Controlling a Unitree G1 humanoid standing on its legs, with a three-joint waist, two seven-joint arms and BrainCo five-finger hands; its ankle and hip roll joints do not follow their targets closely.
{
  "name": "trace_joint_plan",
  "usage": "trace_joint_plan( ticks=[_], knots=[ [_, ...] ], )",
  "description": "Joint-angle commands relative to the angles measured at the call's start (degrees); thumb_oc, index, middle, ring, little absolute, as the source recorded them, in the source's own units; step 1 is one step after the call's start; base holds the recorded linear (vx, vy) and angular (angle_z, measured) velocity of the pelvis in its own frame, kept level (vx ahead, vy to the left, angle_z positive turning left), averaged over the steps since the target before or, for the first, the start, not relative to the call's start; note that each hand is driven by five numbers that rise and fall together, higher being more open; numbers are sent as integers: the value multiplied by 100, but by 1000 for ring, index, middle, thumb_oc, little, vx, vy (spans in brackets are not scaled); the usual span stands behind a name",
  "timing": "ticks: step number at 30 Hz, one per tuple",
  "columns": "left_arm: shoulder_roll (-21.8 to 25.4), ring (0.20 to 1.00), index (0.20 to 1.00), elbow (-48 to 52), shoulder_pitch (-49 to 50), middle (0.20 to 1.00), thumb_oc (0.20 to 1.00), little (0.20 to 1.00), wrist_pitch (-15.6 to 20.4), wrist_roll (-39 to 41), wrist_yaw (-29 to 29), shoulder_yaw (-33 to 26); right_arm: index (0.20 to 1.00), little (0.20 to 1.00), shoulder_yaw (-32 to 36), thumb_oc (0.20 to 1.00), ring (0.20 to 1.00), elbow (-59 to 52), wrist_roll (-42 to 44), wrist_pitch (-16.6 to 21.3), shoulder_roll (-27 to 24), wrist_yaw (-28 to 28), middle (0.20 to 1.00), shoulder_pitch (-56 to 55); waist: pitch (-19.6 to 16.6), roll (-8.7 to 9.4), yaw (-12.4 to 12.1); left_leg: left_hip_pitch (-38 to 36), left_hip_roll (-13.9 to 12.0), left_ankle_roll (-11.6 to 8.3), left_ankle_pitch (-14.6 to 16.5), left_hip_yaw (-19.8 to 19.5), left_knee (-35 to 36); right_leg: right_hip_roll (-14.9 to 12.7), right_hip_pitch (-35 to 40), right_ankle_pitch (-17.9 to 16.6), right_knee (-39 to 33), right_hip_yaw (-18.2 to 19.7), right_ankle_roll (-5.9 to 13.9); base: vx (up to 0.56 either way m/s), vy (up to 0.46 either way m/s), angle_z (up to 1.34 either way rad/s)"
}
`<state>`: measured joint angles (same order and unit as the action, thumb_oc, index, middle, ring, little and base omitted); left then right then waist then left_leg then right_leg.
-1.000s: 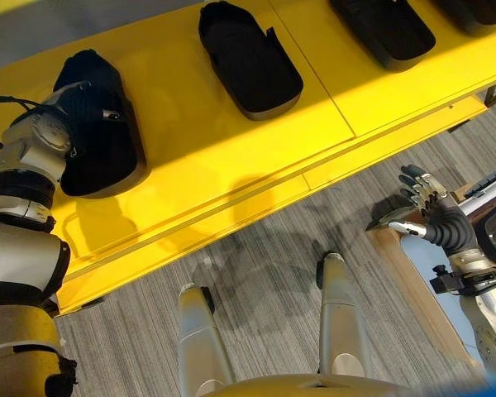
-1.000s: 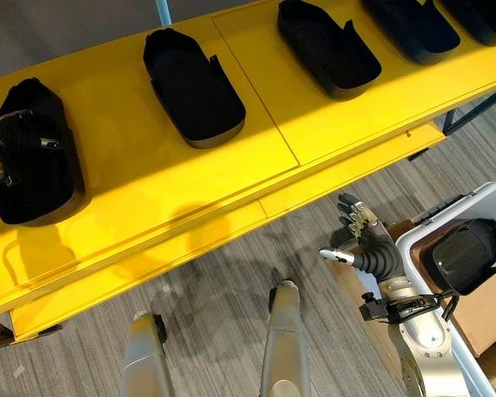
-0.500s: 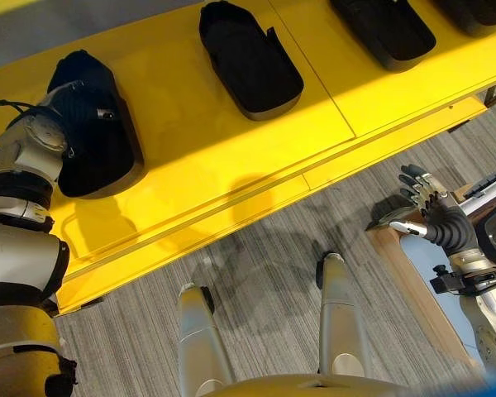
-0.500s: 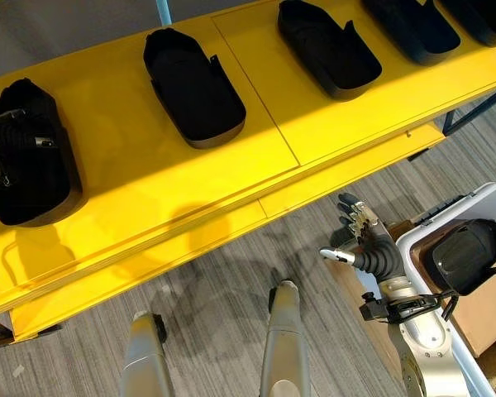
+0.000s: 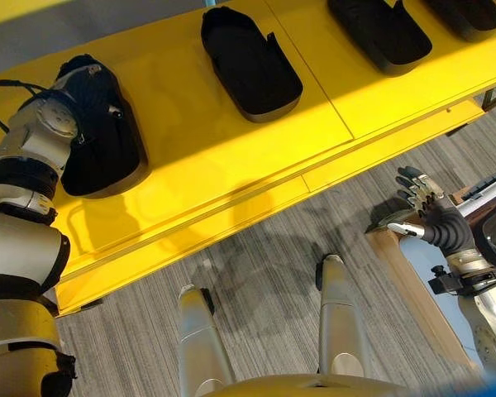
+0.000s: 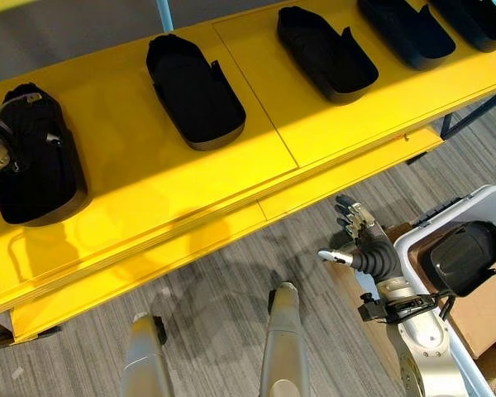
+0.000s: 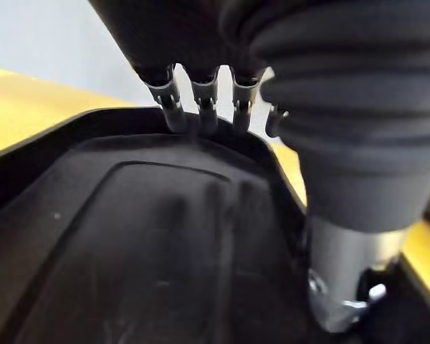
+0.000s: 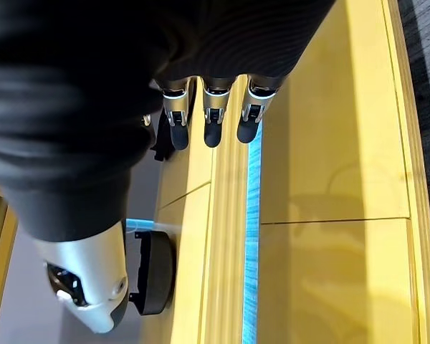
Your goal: Move parts from the plastic box to the shelf.
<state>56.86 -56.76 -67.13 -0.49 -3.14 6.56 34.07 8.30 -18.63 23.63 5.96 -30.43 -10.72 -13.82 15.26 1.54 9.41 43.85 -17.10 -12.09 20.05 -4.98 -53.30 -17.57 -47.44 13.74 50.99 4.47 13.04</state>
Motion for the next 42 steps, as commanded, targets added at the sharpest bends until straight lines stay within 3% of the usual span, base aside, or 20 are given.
trace_joint_plan(
  ticks=[1, 10, 12, 14, 19, 21, 22, 24, 27, 28, 34, 39, 42],
  knots=[
    [363, 1000, 1000, 474, -660, 1000, 1000, 1000, 362, 527, 48, 234, 1000, 1000, 174, 1000, 1000, -115, 200, 321, -77, 12, 1000, 2, -278, 30, -180, 309, 235, 501, -948, 92, 187, 149, -187, -401, 215, 55, -382, -4, -2, 4],
    [1119, 1000, 1000, 1491, -334, 1000, 1000, 1000, 559, 867, 179, 178, 1000, 1000, 245, 1000, 1000, -77, 142, 398, 1, -6, 1000, -64, -300, -8, -266, 258, 239, 494, -973, 86, 246, 128, -97, -405, 175, 30, -386, -10, 0, 0],
    [1697, 1000, 1000, 2146, 160, 1000, 1000, 1000, 715, 1060, 78, -168, 1000, 1000, 319, 1000, 1000, -60, 96, 459, 81, -11, 1000, -90, -308, -20, -335, 238, 253, 494, -983, 69, 259, 124, -73, -410, 161, 26, -388, 0, 0, 0],
    [1811, 1000, 1000, 2316, 389, 1000, 1000, 1000, 732, 1139, 74, -357, 1000, 1000, 315, 1000, 1000, -60, 90, 471, 79, -7, 1000, -88, -306, -30, -345, 219, 253, 492, -985, 78, 275, 118, -60, -411, 154, 23, -388, 0, 0, 0],
    [2404, 1000, 1000, 3319, 2132, 1000, 1000, 1000, 924, 1465, 90, -1746, 1000, 1000, 368, 1000, 1000, -46, 20, 531, 200, -18, 1000, -92, -311, -44, -498, 103, 262, 483, -998, 55, 342, 107, 98, -414, 83, 3, -385, -1, -1, 3],
    [2436, 1000, 1000, 4051, 3963, 1000, 1000, 1000, 1073, 1577, -9, -3346, 1000, 1000, 391, 1000, 1000, -40, -65, 558, 225, -1, 1000, -41, -327, -76, -600, -128, 269, 477, -1051, 51, 551, 88, 307, -431, -47, -34, -384, 17, -15, 7],
    [2383, 1000, 1000, 4306, 4553, 1000, 1000, 1000, 1154, 1633, -19, -3864, 1000, 1000, 383, 1000, 1000, -22, -102, 572, 215, 22, 1000, 14, -322, -90, -619, -245, 273, 469, -1076, 56, 645, 81, 436, -460, -151, -36, -388, 49, -20, 9],
    [2022, 1000, 1000, 4892, 5976, 1000, 1000, 1000, 1361, 1893, -117, -5095, 1000, 1000, 321, 1000, 1000, -7, -191, 629, 221, 89, 1000, 138, -294, -120, -658, -657, 267, 444, -1172, 84, 1002, 71, 852, -513, -435, -101, -394, 68, -33, 5],
    [754, 1000, 1000, 5681, 7154, 1000, 1000, 1000, 1758, 2487, -77, -5706, 1000, 1000, 203, 1000, 1000, 50, -267, 728, 283, 188, 1000, 305, -330, -175, -735, -1530, 248, 396, -1403, 140, 1830, 62, 1726, -618, -1120, -246, -364, 110, -42, 4],
    [742, 1000, 1000, 5697, 7179, 1000, 1000, 1000, 1754, 2485, -77, -5733, 1000, 1000, 196, 1000, 1000, 51, -267, 729, 274, 188, 1000, 311, -325, -182, -726, -1547, 249, 400, -1456, 144, 1883, 67, 1743, -668, -1172, -253, -369, 74, -27, -6],
    [-1656, 1000, 1000, 6147, 7880, 1000, 1000, 1000, 1907, 3275, -3, -5206, 1000, 1000, -10, 1000, 1000, 326, -260, 680, 249, 302, 1000, 400, -417, -275, -722, -2841, 113, 371, -1869, 357, 3226, 149, 2976, -805, -2197, -578, -326, 113, -32, 1],
    [-2660, 1000, 1000, 6467, 8566, 1000, 1000, 1000, 1665, 3791, 421, -4838, 1000, 1000, 38, 1000, 1000, 453, -269, 651, 176, 315, 1000, 191, -659, -338, -691, -3611, 1, 375, -2160, 522, 4063, 265, 3608, -797, -2706, -770, -340, 122, -51, -12],
    [-3122, 1000, 1000, 6537, 9107, 1000, 1000, 1000, 1609, 3615, 564, -4526, 1000, 1000, 84, 1000, 1000, 514, -379, 671, 94, 296, 1000, -1, -952, -413, -691, -4193, -153, 347, -2545, 621, 4695, 421, 4078, -725, -3086, -965, -405, 109, -88, -7]
  ],
)
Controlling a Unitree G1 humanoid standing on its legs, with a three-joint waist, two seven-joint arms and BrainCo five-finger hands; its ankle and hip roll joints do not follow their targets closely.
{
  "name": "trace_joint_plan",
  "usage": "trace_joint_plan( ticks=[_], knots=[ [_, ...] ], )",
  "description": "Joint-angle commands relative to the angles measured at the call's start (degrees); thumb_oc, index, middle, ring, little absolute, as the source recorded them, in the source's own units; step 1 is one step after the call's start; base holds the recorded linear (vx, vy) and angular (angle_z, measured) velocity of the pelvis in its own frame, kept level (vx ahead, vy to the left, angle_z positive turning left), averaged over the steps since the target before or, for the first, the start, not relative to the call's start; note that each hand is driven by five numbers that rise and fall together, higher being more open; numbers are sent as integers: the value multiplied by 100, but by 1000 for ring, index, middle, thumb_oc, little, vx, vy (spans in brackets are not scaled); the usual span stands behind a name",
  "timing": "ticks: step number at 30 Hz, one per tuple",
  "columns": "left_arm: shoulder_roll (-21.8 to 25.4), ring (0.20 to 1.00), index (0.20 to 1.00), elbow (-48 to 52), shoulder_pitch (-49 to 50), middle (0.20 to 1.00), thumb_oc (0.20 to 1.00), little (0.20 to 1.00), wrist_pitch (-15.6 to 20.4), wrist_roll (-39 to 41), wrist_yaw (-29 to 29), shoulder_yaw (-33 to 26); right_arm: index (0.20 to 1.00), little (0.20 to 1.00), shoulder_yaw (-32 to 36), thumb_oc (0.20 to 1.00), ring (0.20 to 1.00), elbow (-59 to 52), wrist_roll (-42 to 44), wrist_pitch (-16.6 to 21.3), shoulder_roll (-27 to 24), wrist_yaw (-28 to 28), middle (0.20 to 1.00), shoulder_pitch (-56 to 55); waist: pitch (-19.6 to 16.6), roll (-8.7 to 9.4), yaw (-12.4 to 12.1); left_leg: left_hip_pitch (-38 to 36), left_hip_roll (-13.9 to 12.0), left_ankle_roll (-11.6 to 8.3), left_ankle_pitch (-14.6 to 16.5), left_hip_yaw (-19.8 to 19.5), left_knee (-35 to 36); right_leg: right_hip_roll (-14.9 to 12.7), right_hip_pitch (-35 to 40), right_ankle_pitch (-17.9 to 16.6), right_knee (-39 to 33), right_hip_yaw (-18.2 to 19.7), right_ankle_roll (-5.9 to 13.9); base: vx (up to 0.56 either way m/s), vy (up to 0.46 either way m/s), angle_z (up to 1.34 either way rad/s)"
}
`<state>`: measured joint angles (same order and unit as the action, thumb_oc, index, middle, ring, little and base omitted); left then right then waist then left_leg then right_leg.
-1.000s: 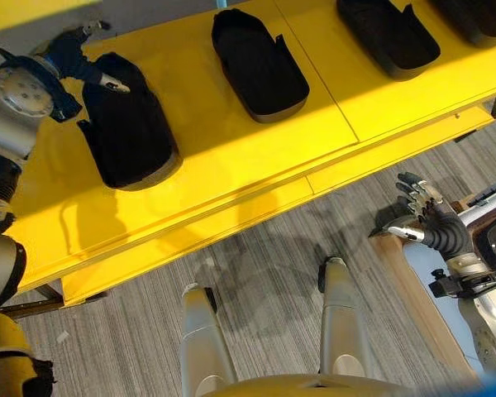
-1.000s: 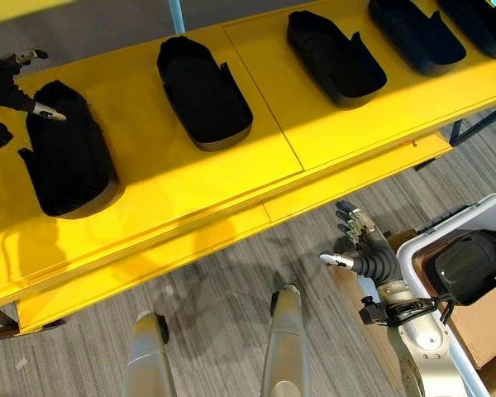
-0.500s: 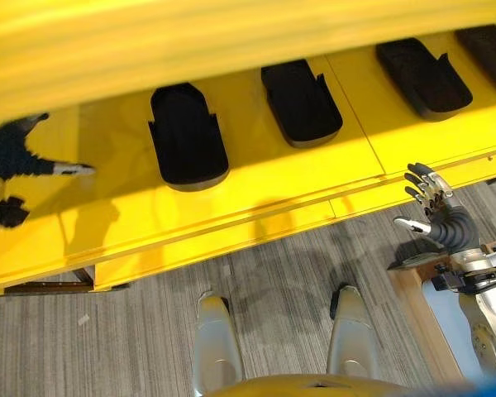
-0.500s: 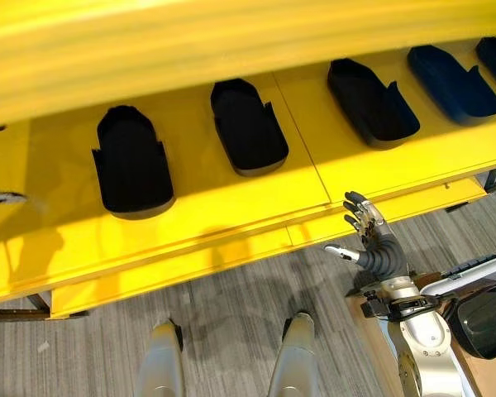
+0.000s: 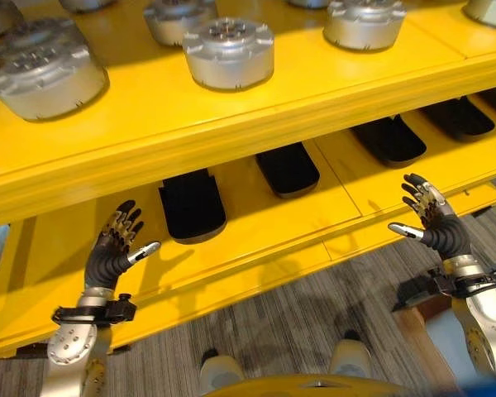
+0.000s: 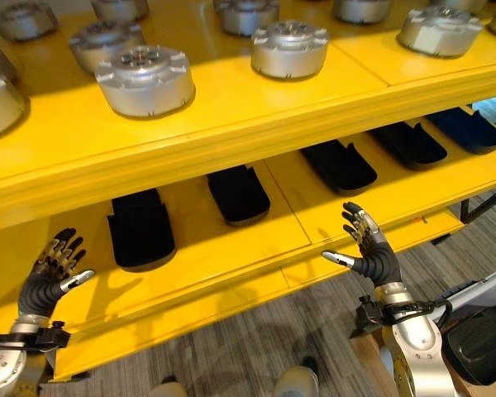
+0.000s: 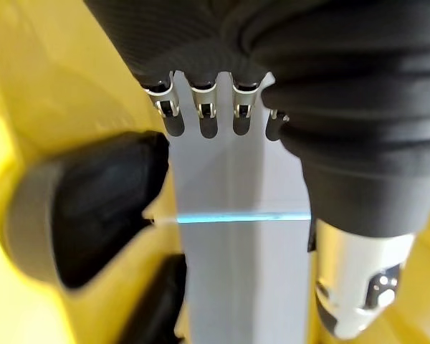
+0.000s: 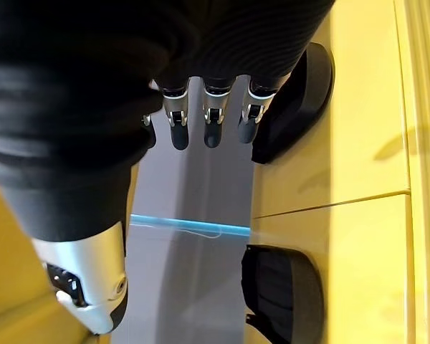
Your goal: Move parts from the plastic box to the shelf.
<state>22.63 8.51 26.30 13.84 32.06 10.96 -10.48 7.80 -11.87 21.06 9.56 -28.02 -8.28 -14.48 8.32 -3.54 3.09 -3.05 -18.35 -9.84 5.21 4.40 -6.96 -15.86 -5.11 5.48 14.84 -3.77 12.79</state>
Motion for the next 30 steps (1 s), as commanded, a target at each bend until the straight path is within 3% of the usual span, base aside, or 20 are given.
trace_joint_plan(
  ticks=[1, 5, 9, 17, 21, 26, 28, 29, 30],
  knots=[
    [298, 1000, 1000, 4, -235, 1000, 1000, 1000, 180, 100, 127, -65, 1000, 1000, 135, 1000, 1000, -162, -122, 312, -153, 53, 1000, 60, -255, 84, -58, 476, -34, 118, -1077, -316, 88, 258, -136, 93, 512, -148, -383, 36, -67, 0],
    [80, 1000, 1000, -81, 20, 1000, 1000, 1000, 251, -285, 147, 115, 1000, 1000, 182, 1000, 1000, -11, -125, 404, -150, 89, 1000, -101, -462, 29, -62, 262, -160, 13, -1514, -289, 453, 375, 121, 144, 314, -303, -418, 47, -41, -1],
    [79, 1000, 1000, -239, 141, 1000, 1000, 1000, 338, -881, 126, 394, 1000, 1000, 201, 1000, 1000, 69, -58, 441, -82, 100, 1000, -267, -562, -30, -42, 166, -203, -81, -1751, -298, 679, 386, 359, 83, 66, -517, -399, 36, -16, 16],
    [48, 1000, 1000, -495, 33, 1000, 1000, 1000, 408, -1054, 105, 842, 1000, 1000, 54, 1000, 1000, 291, 40, 531, 45, 274, 1000, -195, -636, -103, -34, 144, -171, -143, -1915, -321, 837, 294, 545, -96, -283, -614, -327, 19, -1, 11],
    [65, 1000, 1000, -584, -220, 1000, 1000, 1000, 425, -777, 30, 1179, 1000, 1000, -367, 1000, 1000, 390, 29, 584, 44, 415, 1000, 193, -467, -228, -8, 70, -152, -102, -2062, -244, 823, 299, 282, 19, 145, -435, -395, 0, -10, -2],
    [-28, 1000, 1000, -727, -564, 1000, 1000, 1000, 509, -358, -94, 1442, 1000, 1000, -754, 1000, 1000, 279, 4, 676, -149, 409, 1000, 507, -234, -289, 63, 113, -437, -113, -2478, -18, 776, 606, -399, 336, 875, -125, -603, -45, -141, -42],
    [-127, 1000, 1000, -801, -751, 1000, 1000, 1000, 472, -20, -45, 1689, 1000, 1000, -780, 1000, 1000, 143, -77, 799, -357, 455, 1000, 507, -51, -294, 84, 367, -507, -153, -3041, 8, 530, 714, -483, 363, 825, -111, -773, 17, -244, -84],
    [-127, 1000, 1000, -807, -757, 1000, 1000, 1000, 475, -14, -41, 1693, 1000, 1000, -775, 1000, 1000, 139, -77, 798, -359, 457, 1000, 503, -52, -297, 87, 372, -507, -156, -3049, -1, 533, 714, -483, 362, 824, -118, -776, 72, -340, -60],
    [-20, 1000, 1000, -806, -922, 1000, 1000, 1000, 501, 77, -13, 1787, 1000, 1000, -612, 1000, 1000, 37, -219, 831, -490, 543, 1000, 297, 45, -209, 150, 596, -510, -193, -3327, 320, 439, 692, -362, 292, 561, -215, -890, 42, -224, -17]
  ],
)
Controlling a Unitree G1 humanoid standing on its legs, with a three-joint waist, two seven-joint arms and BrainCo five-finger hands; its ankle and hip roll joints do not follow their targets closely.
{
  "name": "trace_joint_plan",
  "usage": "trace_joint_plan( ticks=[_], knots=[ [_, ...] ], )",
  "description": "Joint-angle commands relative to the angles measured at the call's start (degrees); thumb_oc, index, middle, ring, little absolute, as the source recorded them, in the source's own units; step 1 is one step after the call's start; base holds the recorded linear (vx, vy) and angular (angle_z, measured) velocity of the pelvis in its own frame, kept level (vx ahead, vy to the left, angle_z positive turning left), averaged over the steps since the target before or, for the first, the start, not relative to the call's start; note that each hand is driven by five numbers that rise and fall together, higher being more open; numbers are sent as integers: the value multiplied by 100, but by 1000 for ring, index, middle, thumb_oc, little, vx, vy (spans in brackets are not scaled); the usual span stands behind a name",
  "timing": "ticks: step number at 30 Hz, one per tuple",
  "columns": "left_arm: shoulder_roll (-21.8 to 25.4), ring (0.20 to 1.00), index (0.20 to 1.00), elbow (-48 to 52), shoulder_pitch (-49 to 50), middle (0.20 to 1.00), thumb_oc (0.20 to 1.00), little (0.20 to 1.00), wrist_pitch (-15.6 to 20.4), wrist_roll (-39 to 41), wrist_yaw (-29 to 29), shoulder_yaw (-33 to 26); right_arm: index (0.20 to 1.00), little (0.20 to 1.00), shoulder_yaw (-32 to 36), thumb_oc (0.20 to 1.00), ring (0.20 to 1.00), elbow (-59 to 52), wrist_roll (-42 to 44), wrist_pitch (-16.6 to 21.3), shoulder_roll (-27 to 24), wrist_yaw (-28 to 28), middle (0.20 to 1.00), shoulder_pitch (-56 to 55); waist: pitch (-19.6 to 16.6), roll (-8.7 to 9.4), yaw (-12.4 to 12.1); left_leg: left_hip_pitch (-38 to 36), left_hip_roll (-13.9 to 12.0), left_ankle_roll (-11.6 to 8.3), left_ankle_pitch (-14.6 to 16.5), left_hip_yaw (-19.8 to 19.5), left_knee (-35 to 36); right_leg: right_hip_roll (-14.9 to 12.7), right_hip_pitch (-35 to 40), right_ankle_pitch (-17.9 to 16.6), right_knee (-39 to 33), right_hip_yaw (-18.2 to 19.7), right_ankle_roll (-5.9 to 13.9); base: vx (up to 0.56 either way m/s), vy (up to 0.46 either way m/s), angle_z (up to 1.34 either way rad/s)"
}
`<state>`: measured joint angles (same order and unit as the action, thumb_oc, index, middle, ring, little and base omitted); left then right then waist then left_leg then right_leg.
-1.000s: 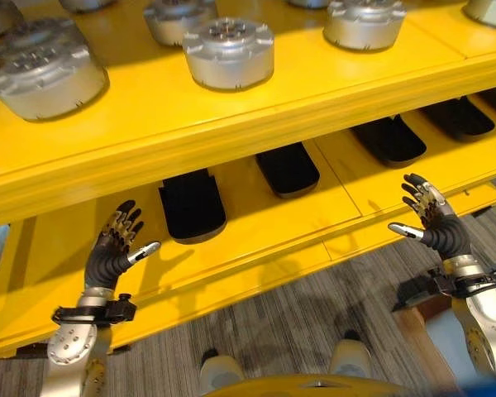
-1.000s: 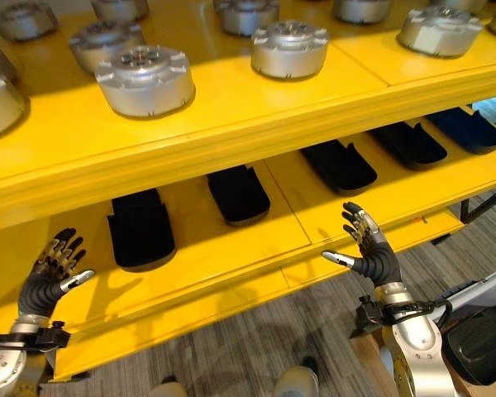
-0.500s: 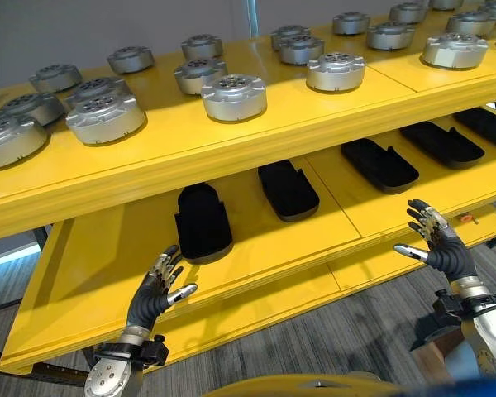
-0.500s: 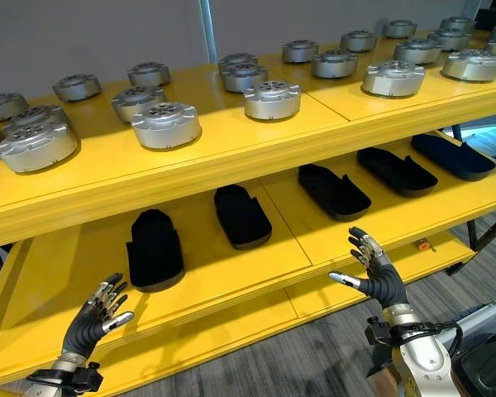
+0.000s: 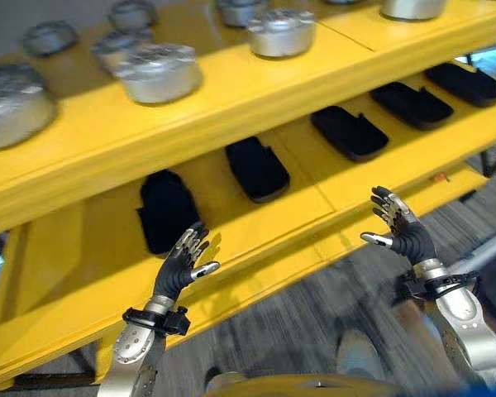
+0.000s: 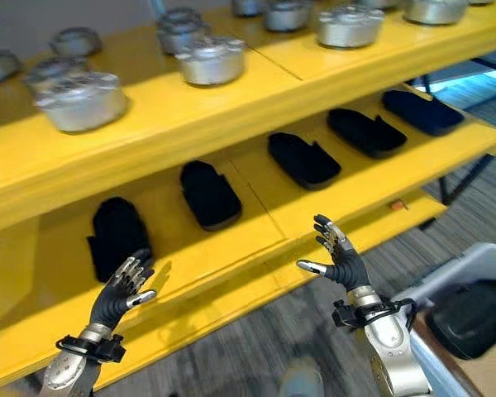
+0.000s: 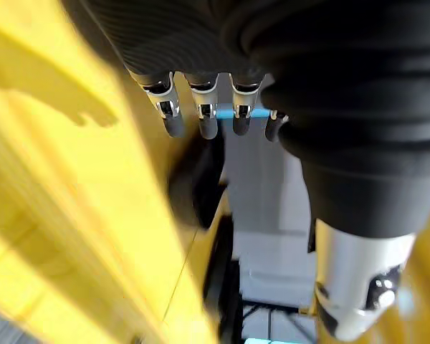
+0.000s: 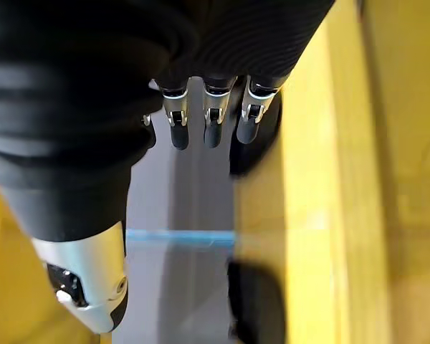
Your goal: Move parts from the plastic box to the shelf.
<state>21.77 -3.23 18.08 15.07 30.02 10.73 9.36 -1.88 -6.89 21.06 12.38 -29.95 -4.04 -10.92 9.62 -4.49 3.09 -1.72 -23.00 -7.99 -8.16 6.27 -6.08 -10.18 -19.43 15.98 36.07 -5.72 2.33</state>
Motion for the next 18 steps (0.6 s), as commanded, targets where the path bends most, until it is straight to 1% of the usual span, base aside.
trace_joint_plan(
  ticks=[1, 2, 3, 5, 7, 8, 9, 10, 11, 12, 14, 15, 16, 17, 18],
  knots=[
    [71, 1000, 1000, 368, -100, 1000, 1000, 1000, 379, 283, 11, -195, 1000, 1000, 360, 1000, 1000, -463, -220, 550, -294, 119, 1000, -64, -84, -114, 148, 461, -44, -375, -1986, 134, 349, 124, 1086, -770, -1588, -23, 158, 53, -328, 53],
    [67, 1000, 1000, 425, -70, 1000, 1000, 1000, 380, 338, 42, -229, 1000, 1000, 359, 1000, 1000, -420, -266, 531, -321, 136, 1000, -70, -50, -73, 131, 451, 196, -279, -1723, -10, 252, 122, 1153, -829, -1832, -13, 168, 60, -227, 76],
    [45, 1000, 1000, 442, -18, 1000, 1000, 1000, 420, 295, 11, -272, 1000, 1000, 381, 1000, 1000, -389, -272, 561, -309, 113, 1000, -63, -72, -7, 88, 474, 556, -201, -1421, -187, 208, 174, 1241, -1094, -2249, 16, 190, 89, -324, 58],
    [17, 1000, 1000, 478, 79, 1000, 1000, 1000, 405, 316, 42, -374, 1000, 1000, 420, 1000, 1000, -375, -263, 545, -274, 73, 1000, -58, -124, 111, 23, 464, 970, -19, -846, -177, 206, 247, 1465, -1313, -2773, -2, 226, 92, -280, -47],
    [-6, 1000, 1000, 510, 179, 1000, 1000, 1000, 403, 297, 60, -477, 1000, 1000, 424, 1000, 1000, -307, -270, 508, -198, 22, 1000, -89, -159, 191, -102, 512, 1457, 161, -370, -311, 160, 335, 1584, -1491, -3030, 142, 225, 60, -212, -65],
    [-20, 1000, 1000, 512, 237, 1000, 1000, 1000, 416, 286, 73, -532, 1000, 1000, 403, 1000, 1000, -265, -285, 492, -171, -1, 1000, -78, -150, 225, -161, 508, 1748, 295, -56, -465, 151, 386, 1608, -1523, -3075, 228, 206, 47, -176, -70],
    [-43, 1000, 1000, 507, 304, 1000, 1000, 1000, 423, 219, 69, -554, 1000, 1000, 367, 1000, 1000, -225, -283, 480, -140, -54, 1000, -62, -164, 251, -263, 512, 2161, 410, 255, -802, 157, 461, 1616, -1600, -3141, 362, 199, 50, -165, -85],
    [-63, 1000, 1000, 501, 324, 1000, 1000, 1000, 431, 158, 83, -551, 1000, 1000, 355, 1000, 1000, -182, -287, 470, -110, -97, 1000, -65, -197, 266, -334, 543, 2502, 513, 432, -1058, 165, 539, 1631, -1653, -3194, 448, 194, 59, -167, -84],
    [-74, 1000, 1000, 478, 329, 1000, 1000, 1000, 434, 95, 99, -525, 1000, 1000, 340, 1000, 1000, -152, -260, 454, -63, -162, 1000, -69, -235, 269, -373, 524, 2743, 617, 534, -1274, 212, 637, 1686, -1705, -3278, 550, 190, 40, -134, -106],
    [-92, 1000, 1000, 468, 329, 1000, 1000, 1000, 438, 40, 89, -506, 1000, 1000, 340, 1000, 1000, -127, -282, 454, -36, -171, 1000, -75, -276, 258, -415, 558, 3023, 682, 547, -1565, 219, 723, 1705, -1756, -3359, 662, 169, 26, -104, -121],
    [-58, 1000, 1000, 512, 266, 1000, 1000, 1000, 458, -15, 61, -468, 1000, 1000, 318, 1000, 1000, -50, -287, 456, 2, -145, 1000, -4, -368, 261, -441, 618, 3370, 786, 514, -1958, 246, 864, 1757, -1861, -3533, 870, 150, -1, -27, -89],
    [-79, 1000, 1000, 518, 266, 1000, 1000, 1000, 469, -77, 36, -423, 1000, 1000, 262, 1000, 1000, 18, -273, 448, 58, -127, 1000, 64, -413, 270, -487, 664, 3609, 865, 488, -2276, 232, 972, 1748, -1934, -3623, 1067, 150, -20, 1, -46],
    [-91, 1000, 1000, 528, 306, 1000, 1000, 1000, 479, -78, 73, -430, 1000, 1000, 222, 1000, 1000, 17, -248, 431, 83, -178, 1000, 94, -463, 264, -495, 597, 3624, 932, 528, -2264, 334, 1044, 1779, -1975, -3724, 1174, 150, -21, 7, -76],
    [-129, 1000, 1000, 524, 331, 1000, 1000, 1000, 494, -60, 107, -412, 1000, 1000, 176, 1000, 1000, 18, -217, 427, 102, -189, 1000, 131, -512, 237, -480, 511, 3539, 1029, 539, -2157, 463, 1121, 1823, -2056, -3877, 1301, 174, 21, 58, -105],
    [-148, 1000, 1000, 469, 314, 1000, 1000, 1000, 520, -76, 140, -352, 1000, 1000, 140, 1000, 1000, 32, -113, 410, 164, -244, 1000, 95, -630, 230, -432, 455, 3436, 1054, 542, -1968, 594, 1144, 1894, -2127, -4034, 1346, 195, 25, 64, -93]
  ],
)
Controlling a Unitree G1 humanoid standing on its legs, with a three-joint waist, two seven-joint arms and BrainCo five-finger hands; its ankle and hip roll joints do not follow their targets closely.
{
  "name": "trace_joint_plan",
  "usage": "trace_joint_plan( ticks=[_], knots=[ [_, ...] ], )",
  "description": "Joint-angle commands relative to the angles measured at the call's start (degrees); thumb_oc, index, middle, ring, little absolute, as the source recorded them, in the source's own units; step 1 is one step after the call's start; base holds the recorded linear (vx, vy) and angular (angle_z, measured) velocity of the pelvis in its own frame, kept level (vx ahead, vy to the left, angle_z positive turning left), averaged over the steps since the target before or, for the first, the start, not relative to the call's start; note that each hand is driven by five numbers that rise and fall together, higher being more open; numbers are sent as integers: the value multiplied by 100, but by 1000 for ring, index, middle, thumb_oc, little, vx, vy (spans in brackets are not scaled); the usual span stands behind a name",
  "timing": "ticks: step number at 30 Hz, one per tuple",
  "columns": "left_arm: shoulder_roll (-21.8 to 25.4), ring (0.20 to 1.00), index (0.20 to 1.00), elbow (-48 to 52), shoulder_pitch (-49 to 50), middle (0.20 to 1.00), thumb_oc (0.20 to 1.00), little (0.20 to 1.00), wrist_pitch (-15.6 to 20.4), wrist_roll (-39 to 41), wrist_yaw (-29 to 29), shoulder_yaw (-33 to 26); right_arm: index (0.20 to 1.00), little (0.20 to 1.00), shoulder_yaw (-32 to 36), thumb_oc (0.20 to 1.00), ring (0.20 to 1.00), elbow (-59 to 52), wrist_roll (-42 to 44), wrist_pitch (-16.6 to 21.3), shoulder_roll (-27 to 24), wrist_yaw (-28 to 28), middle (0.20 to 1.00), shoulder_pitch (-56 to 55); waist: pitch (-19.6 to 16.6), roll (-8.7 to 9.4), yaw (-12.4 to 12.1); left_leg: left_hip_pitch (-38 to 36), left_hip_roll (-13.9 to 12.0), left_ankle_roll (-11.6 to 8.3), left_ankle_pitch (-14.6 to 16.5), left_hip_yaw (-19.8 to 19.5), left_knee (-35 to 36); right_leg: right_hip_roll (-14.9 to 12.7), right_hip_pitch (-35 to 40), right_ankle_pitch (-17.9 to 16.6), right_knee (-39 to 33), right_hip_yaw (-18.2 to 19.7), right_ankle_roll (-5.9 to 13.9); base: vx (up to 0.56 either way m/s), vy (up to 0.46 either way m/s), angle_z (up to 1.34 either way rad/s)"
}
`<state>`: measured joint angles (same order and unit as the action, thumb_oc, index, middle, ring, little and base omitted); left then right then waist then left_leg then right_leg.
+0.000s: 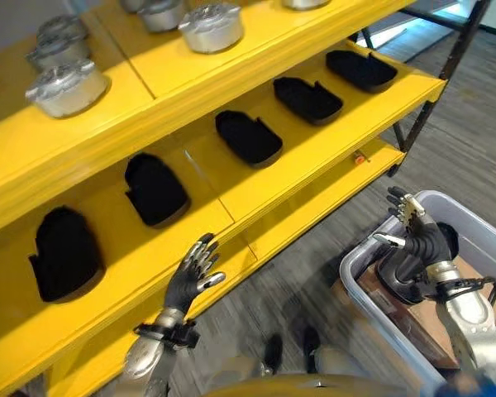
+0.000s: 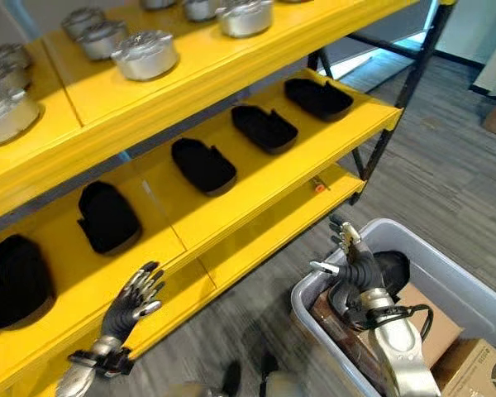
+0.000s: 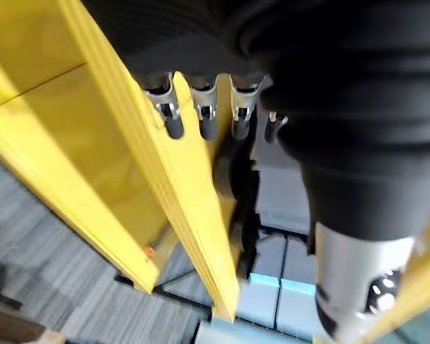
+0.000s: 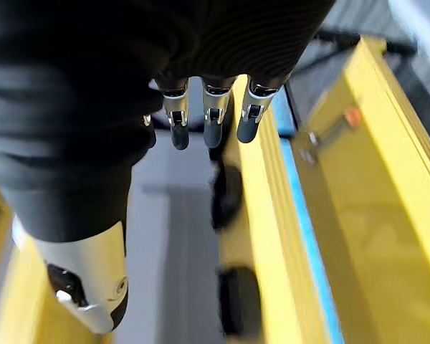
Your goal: Move parts from the plastic box to the shelf.
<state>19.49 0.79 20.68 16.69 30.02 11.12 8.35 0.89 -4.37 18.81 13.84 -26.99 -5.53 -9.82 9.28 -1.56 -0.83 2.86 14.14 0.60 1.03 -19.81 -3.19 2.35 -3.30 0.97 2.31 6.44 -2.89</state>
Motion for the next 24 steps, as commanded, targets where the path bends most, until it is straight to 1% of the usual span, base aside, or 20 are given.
trace_joint_plan(
  ticks=[1, 2, 4, 6, 7, 8, 9, 10, 11, 15, 16, 17, 18, 19, 20, 21, 22, 23, 24],
  knots=[
    [81, 1000, 1000, 65, 53, 1000, 1000, 1000, 359, -77, 101, -252, 1000, 1000, -137, 1000, 1000, -220, 114, 264, -130, -96, 1000, -15, -596, -60, -48, -7, -280, 195, -376, 648, 307, -107, 284, -628, -661, 137, 717, 18, 82, -57],
    [142, 1000, 1000, 91, 85, 1000, 1000, 1000, 352, -20, 79, -323, 1000, 1000, -148, 1000, 1000, -205, 343, 236, -63, -109, 1000, -55, -653, 6, -25, -42, -322, 229, -416, 724, 355, -80, 259, -691, -635, 177, 694, -6, 46, -26],
    [176, 1000, 1000, 105, 126, 1000, 1000, 1000, 382, -7, 54, -356, 1000, 1000, -194, 1000, 1000, -187, 351, 236, -52, -102, 1000, -57, -684, 43, -25, -156, -357, 326, -369, 836, 486, -32, 269, -658, -554, 284, 699, 12, 56, -41],
    [217, 1000, 1000, 51, 26, 1000, 1000, 1000, 400, 14, 1, -330, 1000, 1000, -259, 1000, 1000, -180, 386, 212, -12, -87, 1000, -34, -700, 93, 38, -209, -388, 329, -426, 971, 562, 15, 209, -728, -444, 417, 711, -4, 42, -80],
    [219, 1000, 1000, 48, 29, 1000, 1000, 1000, 400, 14, 2, -327, 1000, 1000, -259, 1000, 1000, -180, 386, 211, -11, -86, 1000, -39, -713, 88, 28, -249, -395, 343, -380, 972, 587, 19, 242, -685, -460, 421, 705, 10, 52, -52],
    [221, 1000, 1000, 53, 24, 1000, 1000, 1000, 415, -45, -19, -291, 1000, 1000, -257, 1000, 1000, -170, 390, 210, -4, -95, 1000, -72, -747, 107, 77, -265, -411, 348, -399, 1032, 589, 46, 229, -727, -454, 498, 713, 38, 58, -20],
    [268, 1000, 1000, 81, -8, 1000, 1000, 1000, 424, -75, -36, -270, 1000, 1000, -294, 1000, 1000, -129, 433, 204, 26, -53, 1000, -42, -783, 103, 147, -331, -429, 385, -330, 1090, 631, 78, 222, -692, -427, 576, 729, 0, 55, -10],
    [268, 1000, 1000, 81, -8, 1000, 1000, 1000, 424, -75, -36, -270, 1000, 1000, -294, 1000, 1000, -129, 433, 204, 26, -53, 1000, -42, -783, 103, 147, -331, -429, 385, -330, 1090, 631, 78, 222, -692, -427, 576, 729, 30, 53, -31],
    [303, 1000, 1000, 80, -78, 1000, 1000, 1000, 442, -108, -78, -239, 1000, 1000, -361, 1000, 1000, -139, 486, 215, 38, -55, 1000, 4, -797, 99, 202, -368, -457, 399, -304, 1211, 643, 120, 189, -699, -348, 735, 749, 4, 33, -48],
    [378, 1000, 1000, 93, -186, 1000, 1000, 1000, 446, -152, -112, -135, 1000, 1000, -455, 1000, 1000, -186, 565, 212, 88, -50, 1000, -14, -808, 57, 308, -428, -486, 422, -295, 1351, 713, 173, 118, -684, -234, 922, 763, -12, 58, -52],
    [459, 1000, 1000, 101, -294, 1000, 1000, 1000, 452, -139, -166, -82, 1000, 1000, -535, 1000, 1000, -252, 613, 223, 96, -31, 1000, 61, -664, 16, 411, -396, -508, 453, -310, 1465, 730, 252, -154, -670, 122, 1028, 796, -142, 72, -56],
    [487, 1000, 1000, 92, -371, 1000, 1000, 1000, 454, -140, -229, -69, 1000, 1000, -598, 1000, 1000, -266, 602, 216, 110, -4, 1000, 130, -562, -10, 380, -354, -550, 459, -310, 1577, 727, 307, -402, -550, 511, 968, 845, -154, 56, -74],
    [527, 1000, 1000, 133, -405, 1000, 1000, 1000, 474, -186, -296, -102, 1000, 1000, -709, 1000, 1000, -317, 539, 204, 153, 17, 1000, 248, -400, -19, 306, -389, -619, 430, -257, 1800, 743, 135, -609, -448, 817, 373, 965, -86, 7, -87],
    [528, 1000, 1000, 131, -411, 1000, 1000, 1000, 475, -187, -297, -107, 1000, 1000, -711, 1000, 1000, -317, 538, 203, 156, 18, 1000, 256, -408, -12, 300, -364, -618, 425, -282, 1811, 747, 134, -633, -476, 808, 382, 966, -20, -16, -103],
    [534, 1000, 1000, 146, -410, 1000, 1000, 1000, 476, -194, -342, -133, 1000, 1000, -743, 1000, 1000, -356, 527, 201, 200, 34, 1000, 283, -348, -46, 203, -413, -695, 390, -246, 1936, 756, -204, -684, -410, 896, -250, 1002, -11, -38, -119],
    [542, 1000, 1000, 179, -376, 1000, 1000, 1000, 465, -163, -369, -181, 1000, 1000, -745, 1000, 1000, -391, 512, 202, 234, 67, 1000, 296, -319, -100, 119, -472, -802, 346, -196, 2067, 777, -613, -684, -357, 947, -948, 986, 13, -60, -119],
    [525, 1000, 1000, 164, -337, 1000, 1000, 1000, 457, -128, -342, -184, 1000, 1000, -746, 1000, 1000, -405, 468, 194, 239, 80, 1000, 305, -315, -127, 133, -529, -868, 321, -175, 2150, 800, -809, -701, -424, 957, -1181, 967, 44, -90, -128],
    [514, 1000, 1000, 161, -305, 1000, 1000, 1000, 433, -94, -359, -208, 1000, 1000, -779, 1000, 1000, -372, 364, 171, 250, 109, 1000, 382, -267, -183, 98, -617, -977, 297, -127, 2273, 808, -1248, -847, -636, 1011, -1505, 1020, 79, -81, -113],
    [513, 1000, 1000, 173, -286, 1000, 1000, 1000, 415, -87, -337, -221, 1000, 1000, -784, 1000, 1000, -347, 312, 142, 248, 117, 1000, 407, -232, -191, 86, -671, -998, 295, -71, 2329, 814, -1424, -907, -720, 970, -1620, 1065, 122, -115, -96]
  ],
)
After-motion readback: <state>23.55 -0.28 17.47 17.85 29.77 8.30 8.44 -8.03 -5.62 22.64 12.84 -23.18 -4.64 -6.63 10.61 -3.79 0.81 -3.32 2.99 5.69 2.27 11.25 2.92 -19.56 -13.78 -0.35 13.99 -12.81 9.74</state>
